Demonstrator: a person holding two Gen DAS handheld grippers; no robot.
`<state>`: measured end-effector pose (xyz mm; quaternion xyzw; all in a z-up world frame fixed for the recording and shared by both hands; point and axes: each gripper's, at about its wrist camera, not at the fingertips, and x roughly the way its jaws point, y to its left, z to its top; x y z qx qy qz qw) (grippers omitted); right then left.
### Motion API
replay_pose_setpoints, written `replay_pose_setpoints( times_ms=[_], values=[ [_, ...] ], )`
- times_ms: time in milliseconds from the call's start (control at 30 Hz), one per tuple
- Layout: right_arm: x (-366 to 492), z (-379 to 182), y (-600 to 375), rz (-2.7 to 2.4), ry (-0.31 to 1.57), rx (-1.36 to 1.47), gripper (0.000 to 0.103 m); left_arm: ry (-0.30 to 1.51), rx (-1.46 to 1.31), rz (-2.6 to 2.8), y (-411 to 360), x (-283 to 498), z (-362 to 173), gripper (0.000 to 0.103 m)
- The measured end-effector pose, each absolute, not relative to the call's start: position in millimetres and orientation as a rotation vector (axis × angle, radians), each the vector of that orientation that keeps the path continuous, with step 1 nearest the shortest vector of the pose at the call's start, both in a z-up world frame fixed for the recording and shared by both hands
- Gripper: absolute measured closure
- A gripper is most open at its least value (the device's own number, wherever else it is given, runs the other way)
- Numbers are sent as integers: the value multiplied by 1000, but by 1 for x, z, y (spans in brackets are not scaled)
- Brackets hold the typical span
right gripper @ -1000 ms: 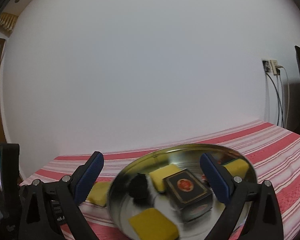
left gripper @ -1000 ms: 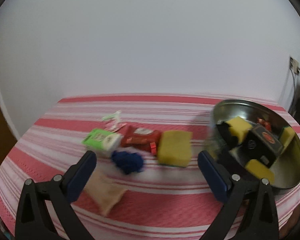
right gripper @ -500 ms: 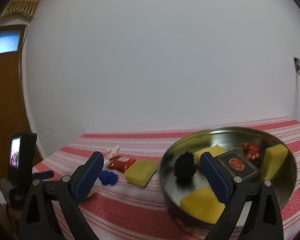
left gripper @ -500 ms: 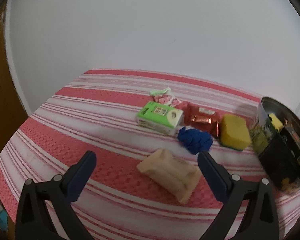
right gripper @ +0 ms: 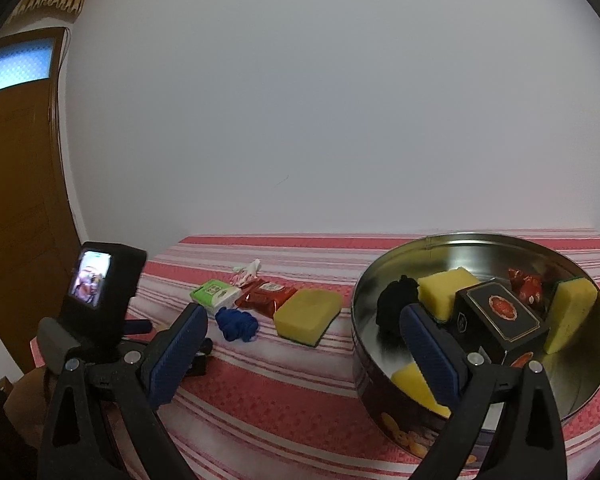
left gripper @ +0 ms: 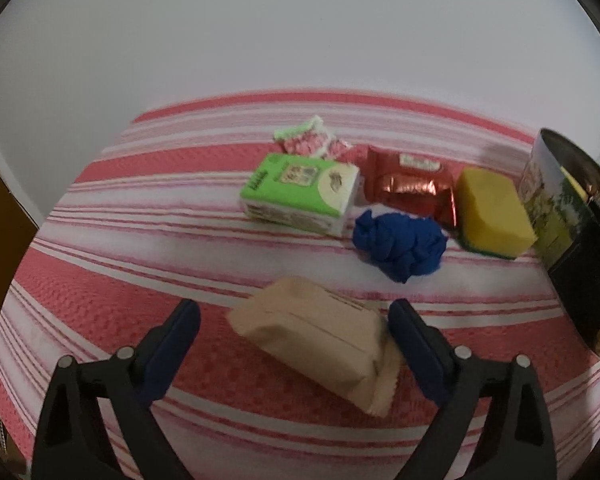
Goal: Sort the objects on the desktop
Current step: 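Grasp the beige paper packet with the left gripper while the right gripper grasps the green tissue box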
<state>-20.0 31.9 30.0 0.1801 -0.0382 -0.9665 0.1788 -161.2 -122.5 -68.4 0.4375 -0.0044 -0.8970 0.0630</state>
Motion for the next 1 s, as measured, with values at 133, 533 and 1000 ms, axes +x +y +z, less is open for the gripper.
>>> replay_pose_setpoints(
  times_ms=[133, 533, 1000],
  values=[
    [-24, 27, 30, -2715, -111, 546, 4, 71, 1355, -2758, -125, -162, -70, 25],
    [-29, 24, 22, -2673, -96, 587, 4, 363, 1248, -2870, -146, -147, -58, 84],
    [-54, 37, -18, -2535, 2, 604, 4, 319, 907, -2873, -192, -179, -1, 84]
  ],
)
